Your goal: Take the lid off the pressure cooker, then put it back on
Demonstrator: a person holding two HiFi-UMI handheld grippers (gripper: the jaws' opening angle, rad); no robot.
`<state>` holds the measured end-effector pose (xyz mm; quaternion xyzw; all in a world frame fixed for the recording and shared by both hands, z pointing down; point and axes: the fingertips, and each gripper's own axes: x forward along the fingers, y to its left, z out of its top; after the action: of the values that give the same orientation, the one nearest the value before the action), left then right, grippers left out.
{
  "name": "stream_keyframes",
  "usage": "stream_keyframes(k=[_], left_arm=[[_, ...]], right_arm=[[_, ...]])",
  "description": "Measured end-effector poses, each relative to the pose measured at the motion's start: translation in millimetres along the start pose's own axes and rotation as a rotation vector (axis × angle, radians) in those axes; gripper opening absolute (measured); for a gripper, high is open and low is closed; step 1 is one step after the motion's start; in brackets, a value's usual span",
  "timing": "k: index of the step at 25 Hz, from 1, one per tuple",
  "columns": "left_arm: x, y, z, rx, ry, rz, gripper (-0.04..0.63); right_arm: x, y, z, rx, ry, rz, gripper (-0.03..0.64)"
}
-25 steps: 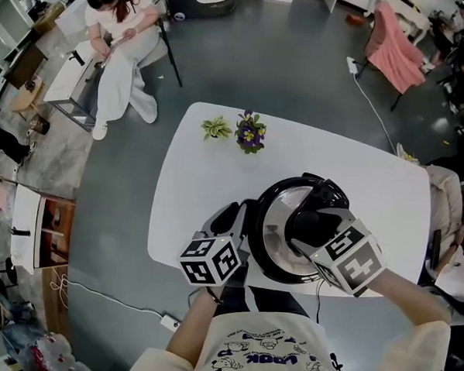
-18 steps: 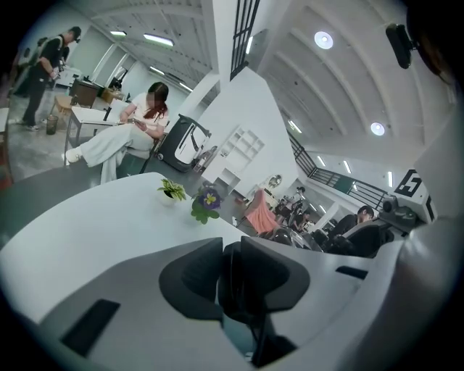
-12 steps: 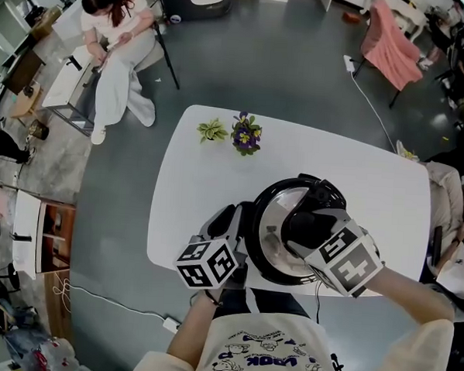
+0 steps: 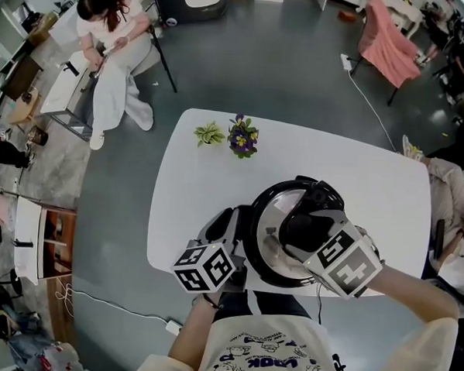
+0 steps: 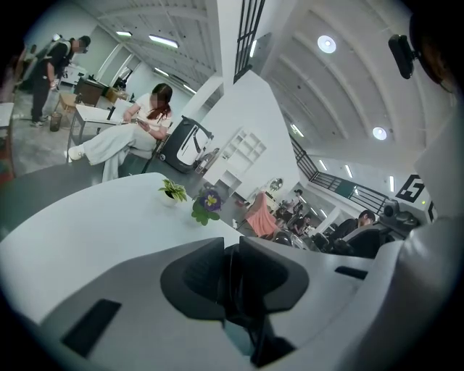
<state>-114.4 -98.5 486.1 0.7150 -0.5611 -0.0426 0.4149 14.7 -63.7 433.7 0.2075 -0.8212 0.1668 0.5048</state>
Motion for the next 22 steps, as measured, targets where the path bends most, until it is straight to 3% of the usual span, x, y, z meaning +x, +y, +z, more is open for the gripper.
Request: stream_keyframes(k=[22], left_arm=[[3.2,-3.1,3.9,-0.002,0.006,-0.008,0.066]], right_arm=[[-3.0,5.7,2.7,-0.204,0.036,0.092,0.301]])
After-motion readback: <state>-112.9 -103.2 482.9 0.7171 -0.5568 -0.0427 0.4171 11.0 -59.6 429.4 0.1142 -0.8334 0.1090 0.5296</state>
